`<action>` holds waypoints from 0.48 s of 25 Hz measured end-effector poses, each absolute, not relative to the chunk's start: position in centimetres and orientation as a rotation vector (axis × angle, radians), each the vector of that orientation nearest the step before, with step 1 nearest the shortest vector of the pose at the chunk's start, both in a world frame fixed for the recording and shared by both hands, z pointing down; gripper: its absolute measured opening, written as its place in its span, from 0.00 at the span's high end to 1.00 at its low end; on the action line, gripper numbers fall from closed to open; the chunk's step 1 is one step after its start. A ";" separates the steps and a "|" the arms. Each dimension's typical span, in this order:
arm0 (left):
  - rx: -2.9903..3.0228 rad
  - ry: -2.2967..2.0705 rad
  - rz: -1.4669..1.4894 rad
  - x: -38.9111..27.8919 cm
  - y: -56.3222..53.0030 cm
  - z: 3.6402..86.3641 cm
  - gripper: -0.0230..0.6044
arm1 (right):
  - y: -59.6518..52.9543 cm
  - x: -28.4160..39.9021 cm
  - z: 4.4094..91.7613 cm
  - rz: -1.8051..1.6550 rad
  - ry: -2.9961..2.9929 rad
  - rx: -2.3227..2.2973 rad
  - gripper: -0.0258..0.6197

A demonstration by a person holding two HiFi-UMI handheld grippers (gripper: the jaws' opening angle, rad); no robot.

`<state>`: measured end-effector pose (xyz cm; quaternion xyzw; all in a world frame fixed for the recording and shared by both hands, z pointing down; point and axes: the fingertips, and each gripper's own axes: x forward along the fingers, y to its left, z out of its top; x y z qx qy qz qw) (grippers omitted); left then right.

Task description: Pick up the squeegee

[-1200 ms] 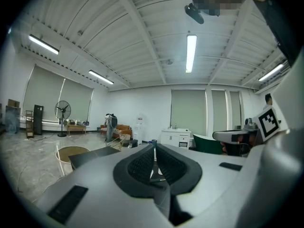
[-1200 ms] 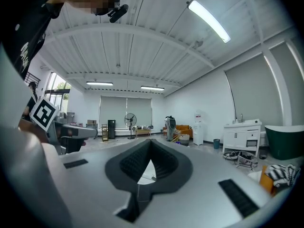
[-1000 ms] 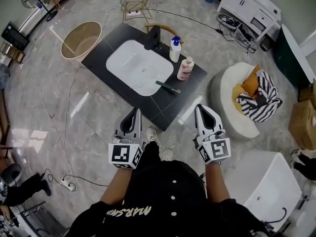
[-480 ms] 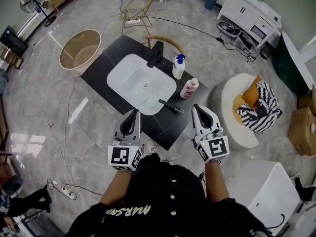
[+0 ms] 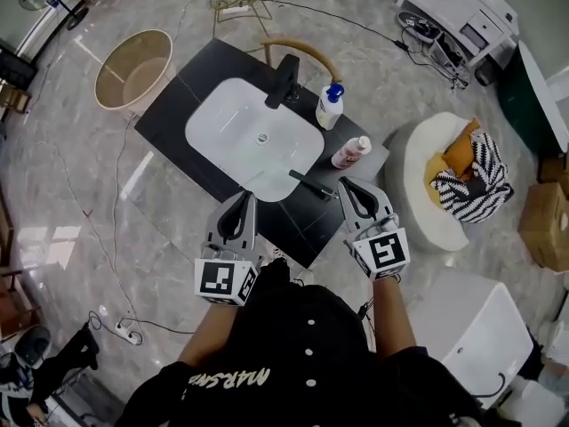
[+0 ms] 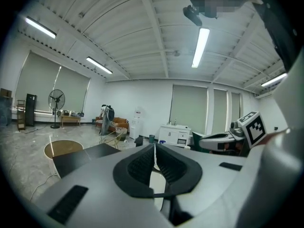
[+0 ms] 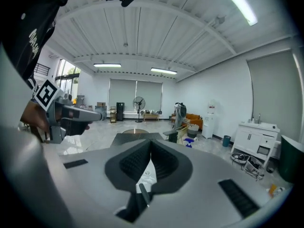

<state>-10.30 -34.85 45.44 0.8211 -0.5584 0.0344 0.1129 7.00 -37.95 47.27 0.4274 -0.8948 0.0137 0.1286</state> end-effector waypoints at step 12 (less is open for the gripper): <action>2.331 -1.504 0.212 -10.0 -35.9 52.8 0.93 | -39.3 4.0 67.6 0.085 -2.164 0.524 0.71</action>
